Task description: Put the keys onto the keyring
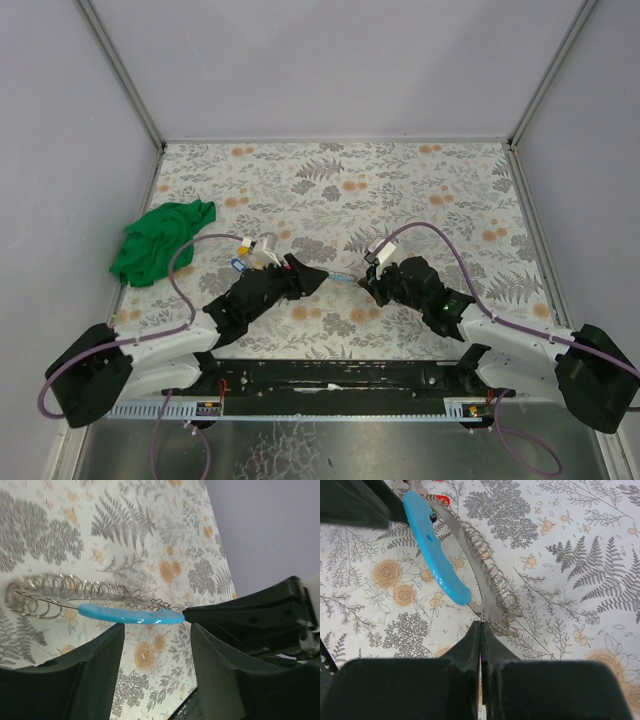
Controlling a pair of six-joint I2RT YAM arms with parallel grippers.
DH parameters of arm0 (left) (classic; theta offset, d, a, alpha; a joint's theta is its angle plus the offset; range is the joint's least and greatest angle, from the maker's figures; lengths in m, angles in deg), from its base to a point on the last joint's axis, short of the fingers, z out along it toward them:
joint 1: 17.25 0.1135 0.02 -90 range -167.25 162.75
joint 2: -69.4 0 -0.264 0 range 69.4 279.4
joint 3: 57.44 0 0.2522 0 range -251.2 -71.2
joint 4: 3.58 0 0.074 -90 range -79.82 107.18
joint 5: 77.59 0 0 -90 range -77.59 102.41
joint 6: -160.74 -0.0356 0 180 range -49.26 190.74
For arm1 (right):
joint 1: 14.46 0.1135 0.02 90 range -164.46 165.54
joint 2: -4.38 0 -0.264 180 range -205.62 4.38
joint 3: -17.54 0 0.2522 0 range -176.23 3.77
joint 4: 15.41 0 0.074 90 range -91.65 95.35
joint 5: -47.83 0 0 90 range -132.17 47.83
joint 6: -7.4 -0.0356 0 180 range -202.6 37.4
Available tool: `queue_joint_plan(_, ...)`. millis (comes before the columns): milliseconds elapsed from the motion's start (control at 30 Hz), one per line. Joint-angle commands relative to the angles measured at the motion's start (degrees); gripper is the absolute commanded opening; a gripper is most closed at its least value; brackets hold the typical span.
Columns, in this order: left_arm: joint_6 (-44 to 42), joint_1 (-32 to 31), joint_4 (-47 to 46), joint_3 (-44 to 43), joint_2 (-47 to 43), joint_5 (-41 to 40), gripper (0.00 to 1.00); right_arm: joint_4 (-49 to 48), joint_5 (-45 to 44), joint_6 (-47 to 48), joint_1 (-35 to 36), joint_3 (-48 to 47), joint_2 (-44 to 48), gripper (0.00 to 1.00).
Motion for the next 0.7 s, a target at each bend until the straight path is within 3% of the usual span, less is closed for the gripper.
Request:
queue_joint_plan(0,-13.6,-0.1,9.0,-1.9,-8.0,-4.4,0.55,0.1,-2.0,2.3,0.3,-1.0,2.2,0.0)
queue_joint_plan(133,-23.5,0.0,9.6,-6.6,-7.2,-4.2,0.55,1.3,-2.2,3.2,0.3,-1.2,2.9,0.0)
queue_joint_plan(300,-30.8,0.8,12.6,-16.3,3.7,-2.5,0.49,1.0,-1.4,3.2,0.3,-0.5,4.0,0.0)
queue_joint_plan(433,-30.0,0.9,12.5,-20.7,13.1,5.5,0.4,0.5,-2.3,2.7,0.3,0.1,4.0,0.0)
queue_joint_plan(667,-20.1,0.8,-1.1,-12.0,19.2,13.2,0.36,-0.2,-3.7,3.3,0.3,0.9,5.7,0.0)
